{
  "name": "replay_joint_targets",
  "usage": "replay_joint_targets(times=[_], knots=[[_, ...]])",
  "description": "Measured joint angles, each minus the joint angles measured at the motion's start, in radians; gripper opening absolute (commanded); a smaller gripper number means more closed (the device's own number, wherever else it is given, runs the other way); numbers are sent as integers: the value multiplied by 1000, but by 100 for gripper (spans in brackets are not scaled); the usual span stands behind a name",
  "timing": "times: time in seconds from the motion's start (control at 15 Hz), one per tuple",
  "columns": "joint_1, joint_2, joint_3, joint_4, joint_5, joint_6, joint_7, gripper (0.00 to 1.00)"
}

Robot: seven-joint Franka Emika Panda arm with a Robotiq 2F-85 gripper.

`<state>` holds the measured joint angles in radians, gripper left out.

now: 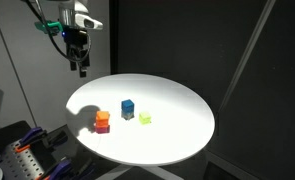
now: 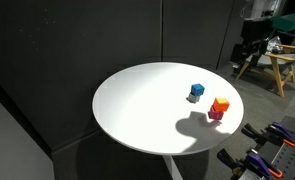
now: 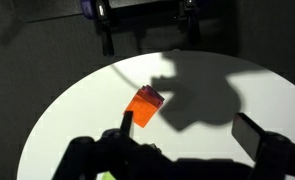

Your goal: Pick up the orange block and put it on mulberry pink block

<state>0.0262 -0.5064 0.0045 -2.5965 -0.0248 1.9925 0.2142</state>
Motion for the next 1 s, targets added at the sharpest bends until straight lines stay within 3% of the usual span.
replay_joint_targets(times=[0.47, 1.0], knots=[[0, -108, 1, 0, 18, -79, -25, 100], [-1, -103, 5, 0, 18, -79, -26, 100]])
